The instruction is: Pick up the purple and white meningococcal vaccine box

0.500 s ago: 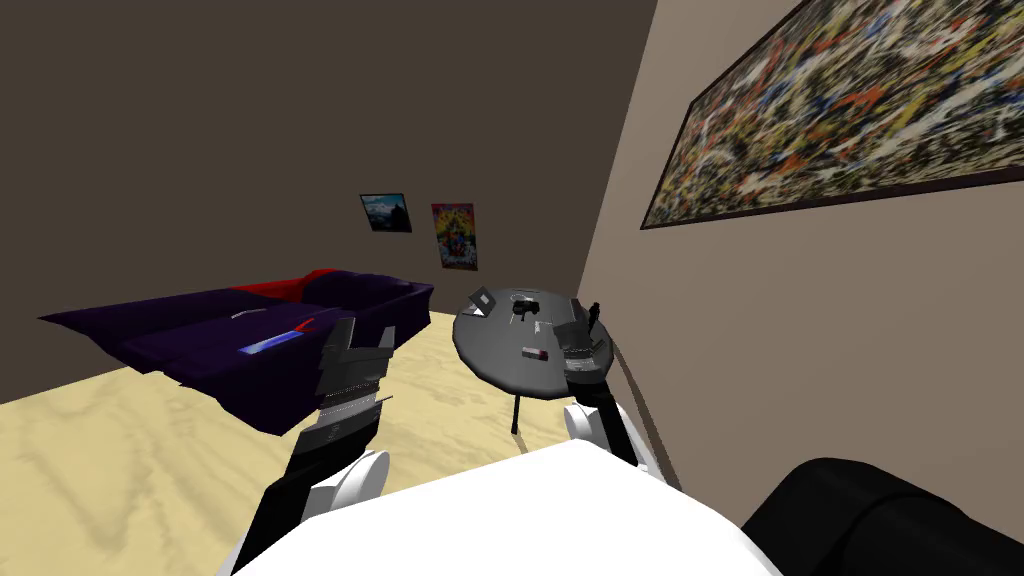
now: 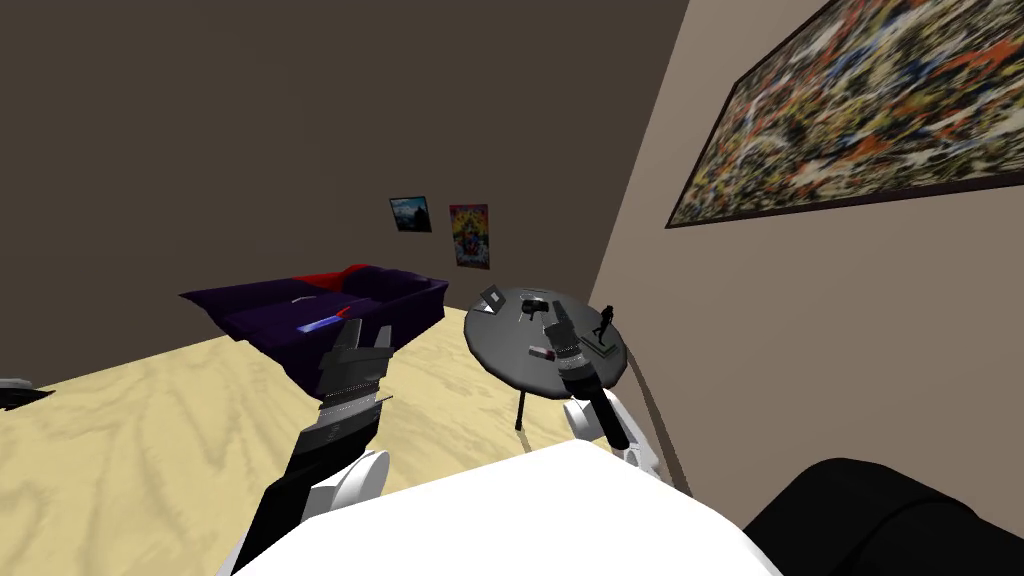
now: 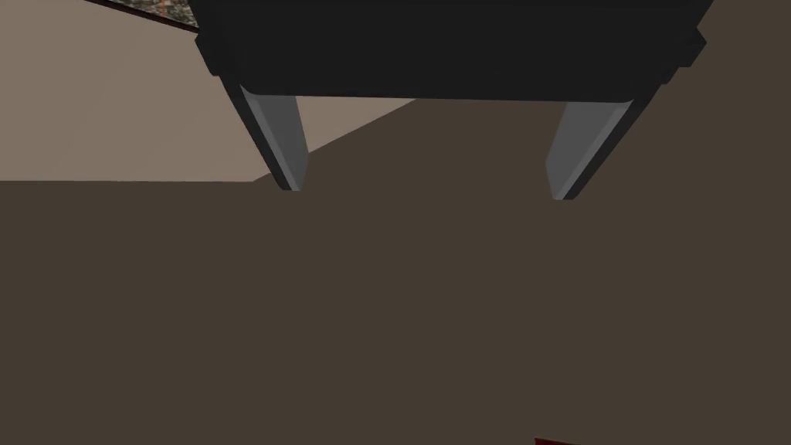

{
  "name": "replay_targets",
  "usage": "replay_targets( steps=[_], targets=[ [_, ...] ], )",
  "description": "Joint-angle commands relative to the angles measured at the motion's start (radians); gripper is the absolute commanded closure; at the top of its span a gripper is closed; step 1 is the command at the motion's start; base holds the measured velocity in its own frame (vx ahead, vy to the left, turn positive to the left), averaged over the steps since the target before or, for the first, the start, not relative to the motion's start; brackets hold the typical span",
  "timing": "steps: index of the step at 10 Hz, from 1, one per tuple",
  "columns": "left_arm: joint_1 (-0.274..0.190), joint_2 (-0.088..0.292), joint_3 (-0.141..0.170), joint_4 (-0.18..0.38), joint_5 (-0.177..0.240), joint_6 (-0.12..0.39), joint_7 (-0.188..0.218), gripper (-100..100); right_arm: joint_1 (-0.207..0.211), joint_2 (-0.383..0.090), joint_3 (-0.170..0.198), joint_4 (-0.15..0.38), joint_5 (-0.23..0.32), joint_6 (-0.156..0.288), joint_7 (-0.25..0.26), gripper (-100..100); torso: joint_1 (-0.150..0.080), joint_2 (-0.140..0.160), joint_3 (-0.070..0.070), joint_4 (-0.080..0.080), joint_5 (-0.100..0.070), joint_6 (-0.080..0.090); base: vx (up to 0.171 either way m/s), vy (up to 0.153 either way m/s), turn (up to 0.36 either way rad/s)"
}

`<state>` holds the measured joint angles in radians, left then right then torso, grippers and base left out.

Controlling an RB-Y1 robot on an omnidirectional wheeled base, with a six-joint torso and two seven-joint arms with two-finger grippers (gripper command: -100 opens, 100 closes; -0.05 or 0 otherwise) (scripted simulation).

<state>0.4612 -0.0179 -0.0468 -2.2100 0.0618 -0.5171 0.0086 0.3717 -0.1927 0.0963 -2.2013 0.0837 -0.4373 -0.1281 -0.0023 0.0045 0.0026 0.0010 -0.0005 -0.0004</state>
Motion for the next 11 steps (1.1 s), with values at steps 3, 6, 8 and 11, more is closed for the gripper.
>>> replay_targets(
  steps=[3, 6, 8, 11],
  targets=[
    [0.0, 0.0, 0.0, 0.0, 0.0, 0.0, 0.0, 0, -0.062, -0.104, 0.03, 0.076, 0.036, -0.005, 0.019, -100, 0.0, -0.001, -0.001, 0.0, 0.0, 0.001, -0.056, -0.02, 0.164],
    [0.0, 0.0, 0.0, 0.0, 0.0, 0.0, 0.0, 0, -0.109, -0.189, 0.058, 0.143, 0.068, -0.01, 0.035, -100, 0.0, -0.002, -0.001, 0.0, 0.0, 0.001, -0.046, -0.017, 0.202],
    [0.0, 0.0, 0.0, 0.0, 0.0, 0.0, 0.0, 0, -0.132, -0.243, 0.074, 0.179, 0.085, -0.013, 0.044, -100, 0.001, -0.003, -0.002, -0.001, 0.0, 0.001, -0.034, -0.007, 0.136],
    [0.0, 0.0, 0.0, 0.0, 0.0, 0.0, 0.0, 0, -0.155, -0.305, 0.091, 0.219, 0.104, -0.017, 0.053, -100, 0.001, -0.004, -0.002, -0.001, 0.0, 0.0, -0.026, -0.006, 0.151]
  ],
)
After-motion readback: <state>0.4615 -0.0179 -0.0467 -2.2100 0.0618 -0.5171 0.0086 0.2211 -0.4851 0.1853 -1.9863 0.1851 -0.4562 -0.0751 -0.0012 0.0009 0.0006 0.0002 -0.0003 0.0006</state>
